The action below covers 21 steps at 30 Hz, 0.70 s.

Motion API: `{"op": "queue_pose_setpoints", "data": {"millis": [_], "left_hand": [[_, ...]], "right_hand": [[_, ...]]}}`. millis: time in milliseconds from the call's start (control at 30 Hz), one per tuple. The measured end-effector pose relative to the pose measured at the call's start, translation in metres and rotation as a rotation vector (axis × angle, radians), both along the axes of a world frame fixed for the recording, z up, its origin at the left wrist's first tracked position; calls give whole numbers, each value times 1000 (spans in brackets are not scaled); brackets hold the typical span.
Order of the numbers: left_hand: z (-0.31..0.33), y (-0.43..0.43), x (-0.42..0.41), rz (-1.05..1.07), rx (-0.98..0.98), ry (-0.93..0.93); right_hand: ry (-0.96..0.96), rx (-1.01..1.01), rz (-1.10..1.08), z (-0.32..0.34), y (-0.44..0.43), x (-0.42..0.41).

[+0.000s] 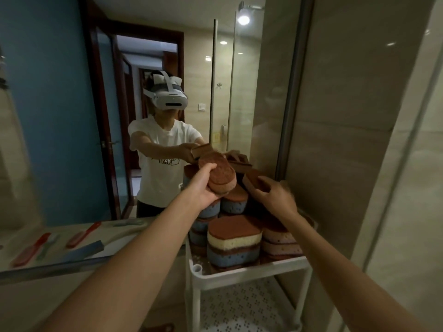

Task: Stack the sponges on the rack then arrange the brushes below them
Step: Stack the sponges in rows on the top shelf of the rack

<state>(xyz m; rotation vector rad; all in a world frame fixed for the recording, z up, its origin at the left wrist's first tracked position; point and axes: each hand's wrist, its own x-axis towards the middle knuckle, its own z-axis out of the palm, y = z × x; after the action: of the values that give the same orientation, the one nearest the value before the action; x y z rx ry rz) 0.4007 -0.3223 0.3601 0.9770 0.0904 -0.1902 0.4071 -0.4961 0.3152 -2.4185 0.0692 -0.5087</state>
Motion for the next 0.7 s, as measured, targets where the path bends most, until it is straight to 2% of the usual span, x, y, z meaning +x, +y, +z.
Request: {"op": "queue_pose_setpoints", "data": {"millis": [233, 600, 700], "left_hand": [[-7, 3, 10, 4, -59, 36], [-10, 3, 6, -5, -52, 28], [-8, 1, 5, 14, -47, 28]], "right_hand": [[-30, -129, 67, -1, 5, 4], [264, -546, 122, 18, 12, -10], [313, -559, 164, 24, 11, -13]]}}
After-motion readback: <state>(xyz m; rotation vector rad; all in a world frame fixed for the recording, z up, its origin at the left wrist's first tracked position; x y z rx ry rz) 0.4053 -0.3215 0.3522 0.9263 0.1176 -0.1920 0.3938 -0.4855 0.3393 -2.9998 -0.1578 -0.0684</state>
